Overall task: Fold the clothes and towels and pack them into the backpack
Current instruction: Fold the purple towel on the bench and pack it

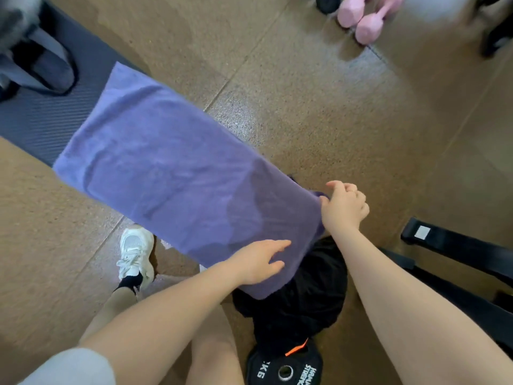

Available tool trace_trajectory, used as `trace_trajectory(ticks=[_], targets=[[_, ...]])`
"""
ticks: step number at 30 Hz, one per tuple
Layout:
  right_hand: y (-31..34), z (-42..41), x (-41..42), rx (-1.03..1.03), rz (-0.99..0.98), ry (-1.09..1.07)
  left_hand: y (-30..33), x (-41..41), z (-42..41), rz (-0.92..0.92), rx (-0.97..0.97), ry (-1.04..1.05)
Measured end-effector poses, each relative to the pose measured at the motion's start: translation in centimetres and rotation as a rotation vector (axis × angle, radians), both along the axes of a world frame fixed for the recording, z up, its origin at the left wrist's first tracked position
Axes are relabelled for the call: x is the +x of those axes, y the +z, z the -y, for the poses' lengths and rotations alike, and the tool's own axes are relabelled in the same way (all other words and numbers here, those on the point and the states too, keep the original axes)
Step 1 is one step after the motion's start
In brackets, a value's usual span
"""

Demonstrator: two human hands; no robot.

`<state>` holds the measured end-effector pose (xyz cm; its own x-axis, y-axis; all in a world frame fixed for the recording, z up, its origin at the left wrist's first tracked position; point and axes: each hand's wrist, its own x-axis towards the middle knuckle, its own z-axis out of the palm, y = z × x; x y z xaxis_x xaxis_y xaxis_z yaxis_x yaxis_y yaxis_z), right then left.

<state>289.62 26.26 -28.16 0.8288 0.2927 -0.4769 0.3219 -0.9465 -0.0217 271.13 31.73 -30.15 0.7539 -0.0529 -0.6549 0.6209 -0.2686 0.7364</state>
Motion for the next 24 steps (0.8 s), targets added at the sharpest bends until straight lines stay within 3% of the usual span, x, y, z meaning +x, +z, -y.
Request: trace_trajectory(ticks=[3, 6, 10, 14, 18, 24], targets=[[0.6, -3.7, -3.2, 0.068, -0.134, 0.188, -0.5, -3.5, -5.4, -0.068, 0.189, 0.089], [1.4, -9.8, -7.2, 0.286, -0.350, 0.235, -0.9, -8.4, -12.3, -0.132, 0.338, 0.280], [1.3, -19.7, -12.6, 0.372, -0.485, 0.422, -0.6, -14.2, -21.4, -0.223, 0.546, 0.536], [-1.2, -28.6, -17.4, 0.387, -0.473, 0.673, -1.2, -17.4, -27.8, -0.298, 0.691, 0.659], [-4.4, -34.3, -19.9, 0.408, -0.384, 0.853, -2.9, -19.4, -30.6, -0.403, 0.734, 0.620], [-5.9, -38.5, -19.3, 0.151, -0.210, 1.140, -5.0, -20.6, -30.6, -0.316, 0.692, 0.607]])
